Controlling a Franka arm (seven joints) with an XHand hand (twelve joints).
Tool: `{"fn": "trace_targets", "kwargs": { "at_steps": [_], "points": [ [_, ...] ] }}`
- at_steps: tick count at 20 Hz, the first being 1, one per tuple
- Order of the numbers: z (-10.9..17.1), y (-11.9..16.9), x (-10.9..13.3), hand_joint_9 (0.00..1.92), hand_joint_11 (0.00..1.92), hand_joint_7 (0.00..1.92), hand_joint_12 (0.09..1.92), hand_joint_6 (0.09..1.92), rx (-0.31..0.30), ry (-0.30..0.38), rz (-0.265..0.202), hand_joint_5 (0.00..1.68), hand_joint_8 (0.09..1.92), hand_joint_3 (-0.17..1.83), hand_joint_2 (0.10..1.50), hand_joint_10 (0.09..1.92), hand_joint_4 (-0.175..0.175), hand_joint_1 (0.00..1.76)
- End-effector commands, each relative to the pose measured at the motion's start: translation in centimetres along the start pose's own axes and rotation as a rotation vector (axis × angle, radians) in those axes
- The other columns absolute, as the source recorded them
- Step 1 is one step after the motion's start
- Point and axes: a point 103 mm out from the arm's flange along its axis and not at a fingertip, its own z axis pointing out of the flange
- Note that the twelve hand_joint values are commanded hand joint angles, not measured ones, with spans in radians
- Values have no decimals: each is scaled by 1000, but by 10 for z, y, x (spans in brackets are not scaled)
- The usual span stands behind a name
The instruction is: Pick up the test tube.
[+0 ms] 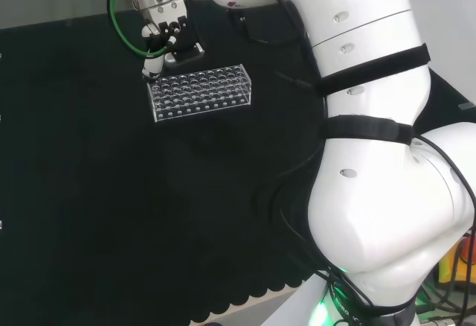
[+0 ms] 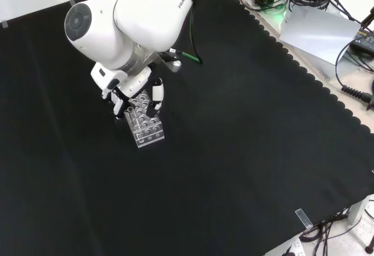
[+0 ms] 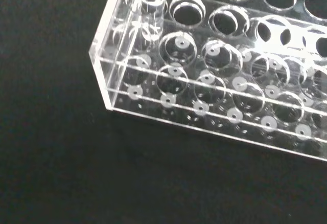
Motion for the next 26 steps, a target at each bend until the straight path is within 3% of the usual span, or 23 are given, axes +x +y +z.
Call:
{"fn": "trace_targets", "kwargs": {
  "at_steps": [1, 8, 13, 21, 23, 24, 26],
  "points": [
    [-6, 5, 8, 892, 454, 1029, 1417, 631, -29, 24, 6, 589, 736, 507, 762, 639, -137, 845],
    [-10, 8, 14, 937, 488, 1072, 1400, 693, -33, 13, 3, 641, 734, 545, 743, 627, -148, 875],
    [-10, 13, 21, 1072, 543, 1220, 1363, 679, -34, -4, 9, 853, 648, 618, 695, 550, -173, 960],
    [-13, 24, 32, 1213, 633, 1383, 1316, 637, -31, 45, 26, 978, 517, 679, 657, 475, -173, 1056],
    [-12, 26, 34, 1255, 656, 1422, 1309, 762, -49, 52, 34, 1058, 489, 414, 830, 464, -98, 1109],
    [-12, 26, 34, 1294, 681, 1456, 1296, 763, -68, 62, 40, 1096, 467, 304, 888, 449, -94, 1131],
    [-13, 25, 33, 1393, 780, 1375, 1236, 615, -113, 91, 52, 1207, 492, 261, 876, 411, -147, 1246]
  ]
}}
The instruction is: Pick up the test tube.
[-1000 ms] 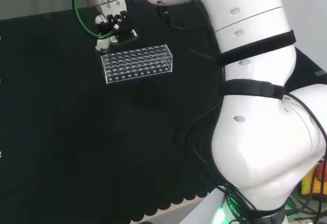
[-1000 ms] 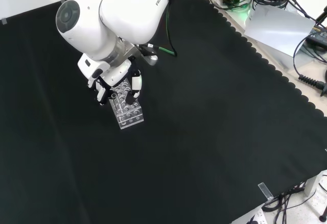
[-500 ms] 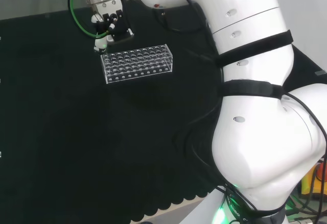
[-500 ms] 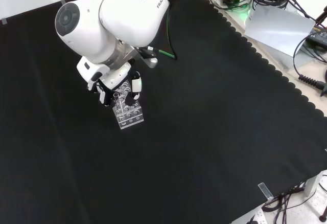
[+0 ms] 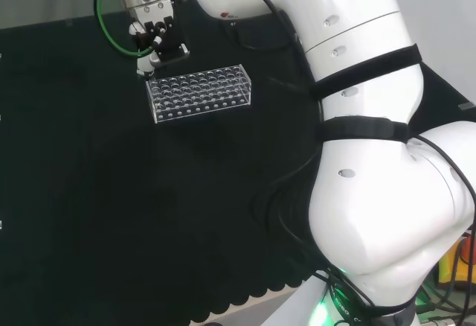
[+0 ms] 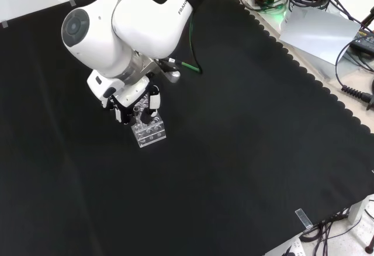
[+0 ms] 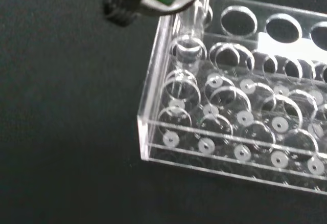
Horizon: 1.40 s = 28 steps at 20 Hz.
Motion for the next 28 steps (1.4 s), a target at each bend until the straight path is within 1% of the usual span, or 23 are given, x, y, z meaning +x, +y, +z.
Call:
{"fn": "trace_targets", "kwargs": {
  "at_steps": [1, 2, 4, 7, 12, 15, 21, 28],
  "points": [
    [-1, 6, 6, 1439, 857, 1360, 1183, 561, -96, 78, 41, 1249, 498, 321, 832, 396, -161, 1277],
    [-2, 5, 6, 1475, 947, 1359, 1119, 531, -113, 89, 47, 1277, 501, 397, 784, 388, -169, 1296],
    [-5, 6, 5, 1403, 1094, 1375, 1011, 516, -127, 95, 52, 1296, 588, 480, 721, 337, -174, 1382],
    [-8, 6, 4, 1379, 1183, 1379, 922, 518, -123, 109, 51, 1310, 647, 568, 664, 320, -175, 1424],
    [-12, 2, 0, 1389, 1206, 1382, 890, 526, -103, 140, 51, 1321, 667, 641, 620, 329, -175, 1432],
    [-19, 0, -3, 1339, 1197, 1361, 887, 381, -98, 173, 54, 1281, 737, 493, 713, 436, -175, 1429],
    [-38, -8, -8, 1326, 1192, 1354, 888, 338, -123, 217, 57, 1276, 754, 453, 738, 467, -175, 1428],
    [-69, -23, -17, 1325, 1190, 1356, 889, 330, -150, 242, 57, 1281, 754, 459, 734, 471, -175, 1429]
  ]
}}
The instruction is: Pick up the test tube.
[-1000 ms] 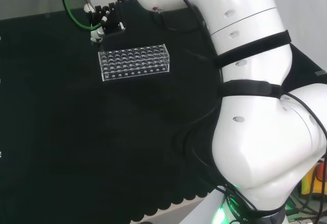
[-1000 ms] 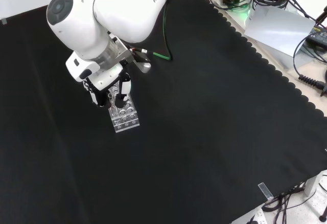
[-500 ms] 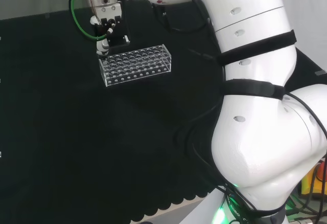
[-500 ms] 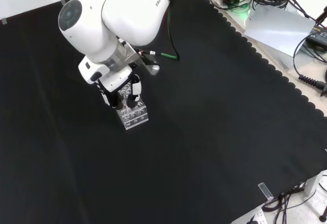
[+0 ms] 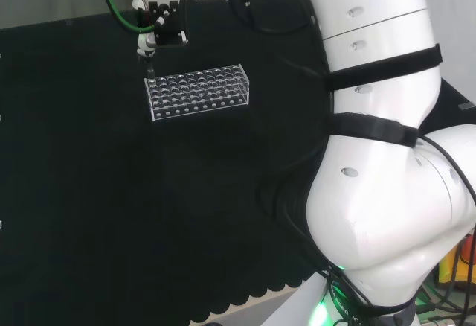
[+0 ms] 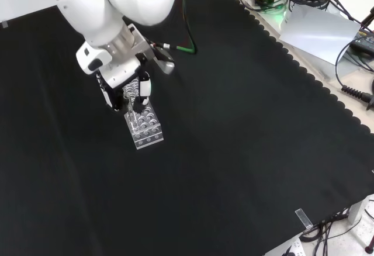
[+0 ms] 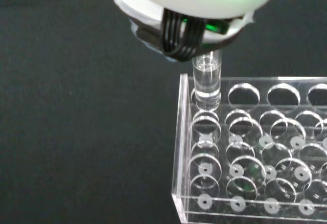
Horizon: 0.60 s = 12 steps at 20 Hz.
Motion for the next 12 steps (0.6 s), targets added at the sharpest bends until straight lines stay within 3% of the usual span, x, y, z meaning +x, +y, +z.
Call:
{"fn": "trace_targets", "kwargs": {
  "at_steps": [1, 12],
  "points": [
    [-35, -11, -4, 1325, 1190, 1356, 889, 329, -28, 42, -1, 1282, 754, 461, 733, 472, -175, 1429],
    [-92, -44, -25, 1324, 1187, 1360, 893, 318, -93, 74, 20, 1289, 749, 474, 725, 479, -175, 1430]
  ]
}}
